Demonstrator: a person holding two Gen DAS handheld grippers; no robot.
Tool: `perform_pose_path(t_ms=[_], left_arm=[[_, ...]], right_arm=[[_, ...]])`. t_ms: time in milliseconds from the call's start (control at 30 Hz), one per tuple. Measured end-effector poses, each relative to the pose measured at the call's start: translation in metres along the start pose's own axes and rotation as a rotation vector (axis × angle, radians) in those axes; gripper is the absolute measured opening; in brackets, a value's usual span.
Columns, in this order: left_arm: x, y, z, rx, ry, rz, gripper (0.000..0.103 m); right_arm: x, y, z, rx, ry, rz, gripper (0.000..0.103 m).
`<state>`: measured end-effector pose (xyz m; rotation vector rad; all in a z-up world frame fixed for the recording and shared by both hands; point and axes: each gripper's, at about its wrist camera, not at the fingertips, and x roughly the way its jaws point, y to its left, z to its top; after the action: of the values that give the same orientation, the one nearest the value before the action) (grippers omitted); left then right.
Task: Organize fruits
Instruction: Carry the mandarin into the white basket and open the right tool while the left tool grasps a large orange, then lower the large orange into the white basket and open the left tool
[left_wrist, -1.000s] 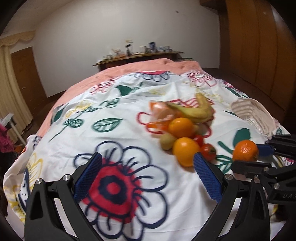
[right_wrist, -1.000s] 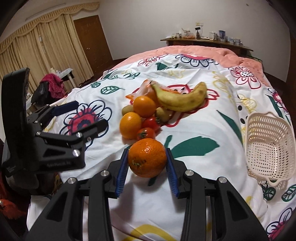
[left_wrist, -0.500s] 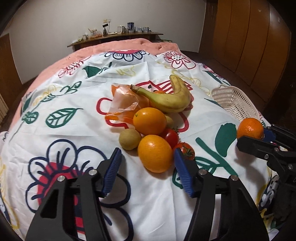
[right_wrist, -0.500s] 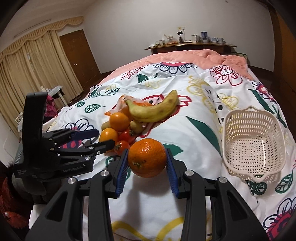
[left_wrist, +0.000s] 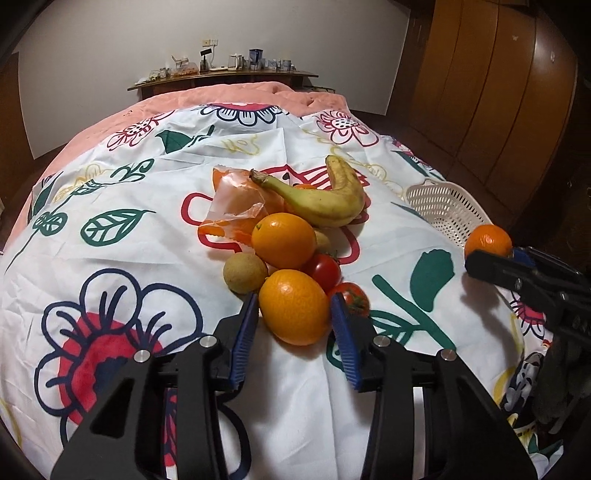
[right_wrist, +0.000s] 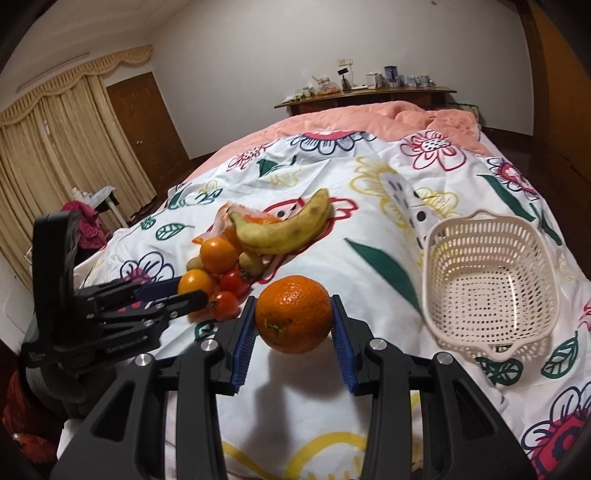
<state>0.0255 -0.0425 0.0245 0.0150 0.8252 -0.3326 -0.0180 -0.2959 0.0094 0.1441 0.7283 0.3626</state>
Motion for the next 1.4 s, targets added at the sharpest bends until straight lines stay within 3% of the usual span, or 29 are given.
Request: perform_pose_path(t_ms=[300,467,800,933,1400], left_arm=[[-0.03,-0.017,0.007,0.049,-0.074,0.036,0.042],[-0.043,-0.026,0.013,0.059,-0.1,0.031,0.042],[-0.05,-0.049,0.025,0.087,-0.111,0.015,0.042],[-0.046,-0.061,0.031,0.105,-0.103,0.004,0.042],[-0.013,-0.121,0.061,0.205,-0.07,-0.054,0.042]], right_arm=[[-0.018,-0.044,0.008,0.093,-0.065,-0.09,0.039],[-0.028,-0.083,0.008,0.175,-0.09,-0.189,0.039],[-0.023,-0.154,-0.008,0.305,-0.06,-0.309,0.039],[-0.018,-0.167,-0.013,0.311,-0.051,-0.35,0.04],[-0.025,-0.179,-0.017,0.322,-0.086,-0.372,0.04]])
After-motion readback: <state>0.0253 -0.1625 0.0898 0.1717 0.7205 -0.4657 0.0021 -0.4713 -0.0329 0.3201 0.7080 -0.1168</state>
